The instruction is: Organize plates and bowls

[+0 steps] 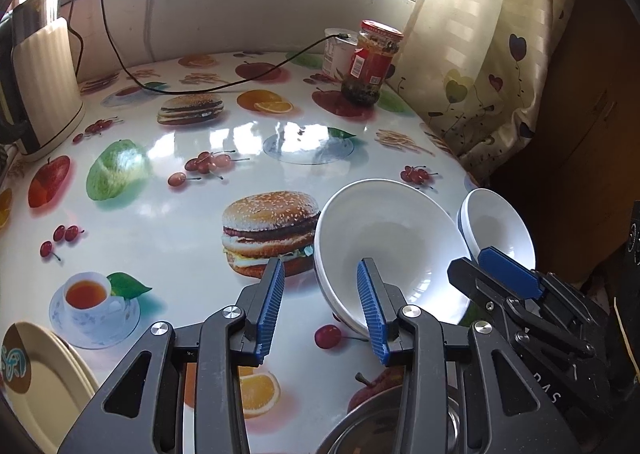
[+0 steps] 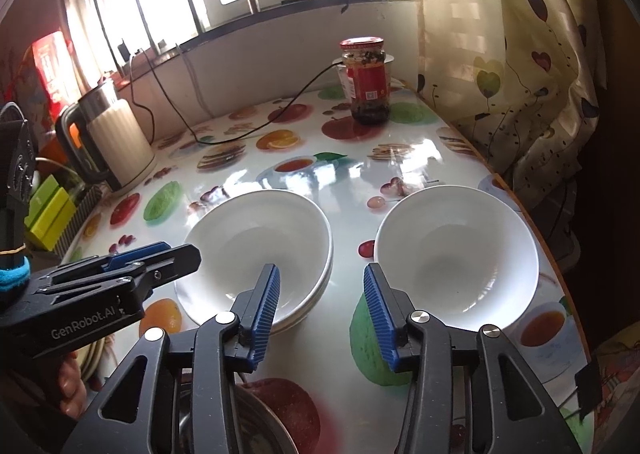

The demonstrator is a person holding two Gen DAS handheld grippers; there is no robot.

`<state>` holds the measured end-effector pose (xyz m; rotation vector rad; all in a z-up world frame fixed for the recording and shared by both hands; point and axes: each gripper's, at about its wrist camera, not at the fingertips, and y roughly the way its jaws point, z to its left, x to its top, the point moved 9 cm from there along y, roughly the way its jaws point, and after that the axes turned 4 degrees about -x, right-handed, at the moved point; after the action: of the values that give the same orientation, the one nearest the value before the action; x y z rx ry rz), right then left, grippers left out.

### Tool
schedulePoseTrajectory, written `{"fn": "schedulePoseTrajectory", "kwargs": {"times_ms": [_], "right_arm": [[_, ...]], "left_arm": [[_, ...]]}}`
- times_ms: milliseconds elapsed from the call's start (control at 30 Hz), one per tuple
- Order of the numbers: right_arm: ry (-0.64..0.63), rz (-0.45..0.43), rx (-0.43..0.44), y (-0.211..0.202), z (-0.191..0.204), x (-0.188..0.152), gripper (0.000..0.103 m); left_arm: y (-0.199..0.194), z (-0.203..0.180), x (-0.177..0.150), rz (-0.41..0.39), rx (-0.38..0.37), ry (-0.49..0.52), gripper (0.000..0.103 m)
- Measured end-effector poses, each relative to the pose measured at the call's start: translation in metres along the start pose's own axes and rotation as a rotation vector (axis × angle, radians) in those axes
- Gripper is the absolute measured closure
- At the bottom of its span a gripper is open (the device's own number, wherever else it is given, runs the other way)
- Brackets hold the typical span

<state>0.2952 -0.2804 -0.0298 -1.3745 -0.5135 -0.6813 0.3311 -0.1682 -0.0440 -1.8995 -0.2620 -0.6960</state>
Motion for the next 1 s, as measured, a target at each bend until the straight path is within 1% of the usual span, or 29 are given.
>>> {"fn": "schedulePoseTrajectory", "kwargs": {"times_ms": [33, 100, 133, 267, 333, 367, 433, 500, 600, 700, 1000], "right_arm": [[0.000, 0.001, 0.001, 0.001, 0.000, 0.000, 0.063], [-0.008, 0.005, 0.002, 0.004, 0.002, 0.001, 0.066], [-0.011, 0.009, 0.002, 0.006, 0.003, 0.000, 0.068], [-0.012, 0.015, 0.004, 0.010, 0.004, 0.000, 0.071], [-0.012, 0.018, 0.006, 0.012, 0.004, 0.000, 0.074], [-0.012, 0.019, 0.006, 0.013, 0.004, 0.000, 0.075], [-0.011, 0.023, 0.007, 0.014, 0.004, -0.001, 0.079], [-0.008, 0.022, 0.007, 0.015, 0.003, 0.000, 0.080], [-0.006, 0.022, 0.009, 0.015, 0.002, 0.000, 0.083], [-0.006, 0.021, 0.012, 0.015, 0.002, 0.000, 0.083], [-0.005, 0.022, 0.016, 0.015, 0.003, -0.001, 0.084]], "left_arm": [[0.001, 0.000, 0.000, 0.003, 0.000, 0.000, 0.064], [0.005, 0.002, -0.002, 0.015, 0.005, -0.002, 0.069], [0.006, 0.003, -0.002, 0.018, 0.008, -0.002, 0.069], [0.007, 0.003, -0.001, 0.015, 0.009, 0.003, 0.071], [0.009, 0.003, -0.001, 0.016, 0.007, 0.003, 0.073], [0.009, 0.003, 0.000, 0.016, 0.007, 0.004, 0.077], [0.009, 0.002, 0.001, 0.013, 0.010, 0.014, 0.078], [0.010, 0.001, 0.001, 0.015, 0.010, 0.018, 0.081], [0.010, -0.001, 0.001, 0.014, 0.016, 0.027, 0.083], [0.011, -0.002, 0.001, 0.015, 0.007, 0.030, 0.086], [0.012, -0.003, 0.001, 0.011, 0.014, 0.032, 0.087]]}}
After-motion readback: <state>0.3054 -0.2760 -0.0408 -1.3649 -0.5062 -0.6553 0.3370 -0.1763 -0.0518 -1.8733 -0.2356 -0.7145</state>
